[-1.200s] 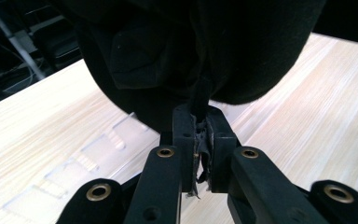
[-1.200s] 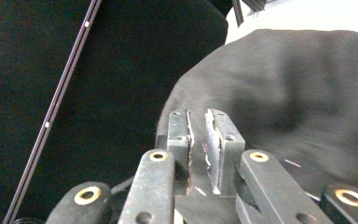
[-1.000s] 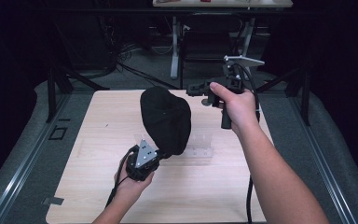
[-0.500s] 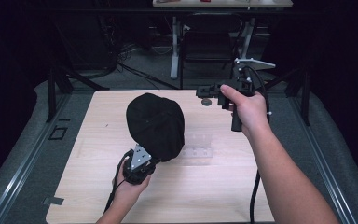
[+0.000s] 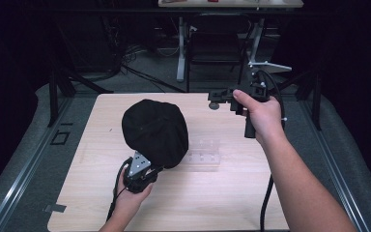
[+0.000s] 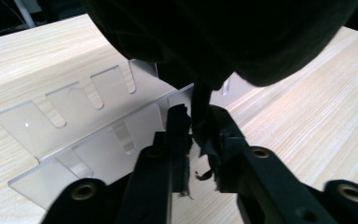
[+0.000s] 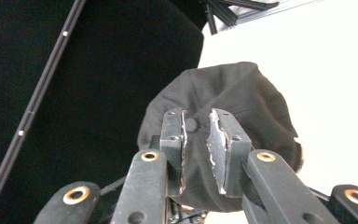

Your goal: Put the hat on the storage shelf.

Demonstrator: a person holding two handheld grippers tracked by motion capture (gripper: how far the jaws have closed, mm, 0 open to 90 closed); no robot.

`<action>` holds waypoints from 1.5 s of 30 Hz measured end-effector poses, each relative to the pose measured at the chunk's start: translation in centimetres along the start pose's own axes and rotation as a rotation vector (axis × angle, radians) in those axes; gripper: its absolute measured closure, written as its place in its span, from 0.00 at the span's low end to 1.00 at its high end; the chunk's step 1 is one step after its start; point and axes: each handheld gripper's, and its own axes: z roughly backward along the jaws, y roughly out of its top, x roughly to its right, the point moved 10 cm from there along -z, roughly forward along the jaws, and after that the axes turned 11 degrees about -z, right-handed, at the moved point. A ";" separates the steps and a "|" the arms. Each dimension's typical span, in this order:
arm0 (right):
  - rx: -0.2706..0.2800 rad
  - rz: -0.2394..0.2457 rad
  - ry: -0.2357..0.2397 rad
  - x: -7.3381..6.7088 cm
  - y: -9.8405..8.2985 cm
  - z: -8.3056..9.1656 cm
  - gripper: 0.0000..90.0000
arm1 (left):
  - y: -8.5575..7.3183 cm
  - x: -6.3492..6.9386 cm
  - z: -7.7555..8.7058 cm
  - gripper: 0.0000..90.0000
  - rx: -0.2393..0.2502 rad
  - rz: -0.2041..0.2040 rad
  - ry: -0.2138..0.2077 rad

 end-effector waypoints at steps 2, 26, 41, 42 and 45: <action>0.011 0.004 -0.014 0.3 0.1 0.2 0.83 | -0.1 -0.2 0.1 0.82 -0.001 0.011 0.004; 0.107 0.176 -0.226 6.9 -1.9 5.4 0.64 | -3.9 -3.4 5.6 0.48 -0.016 0.172 0.008; 0.160 0.314 -0.349 12.9 -6.0 5.6 0.47 | -7.5 -6.2 6.7 0.47 -0.029 0.261 0.083; 0.164 0.315 -0.349 13.2 -6.3 5.5 0.47 | -7.6 -6.3 6.7 0.47 -0.034 0.255 0.080; 0.177 0.328 -0.363 14.4 -7.2 5.4 0.44 | -7.9 -6.3 6.7 0.47 -0.038 0.255 0.082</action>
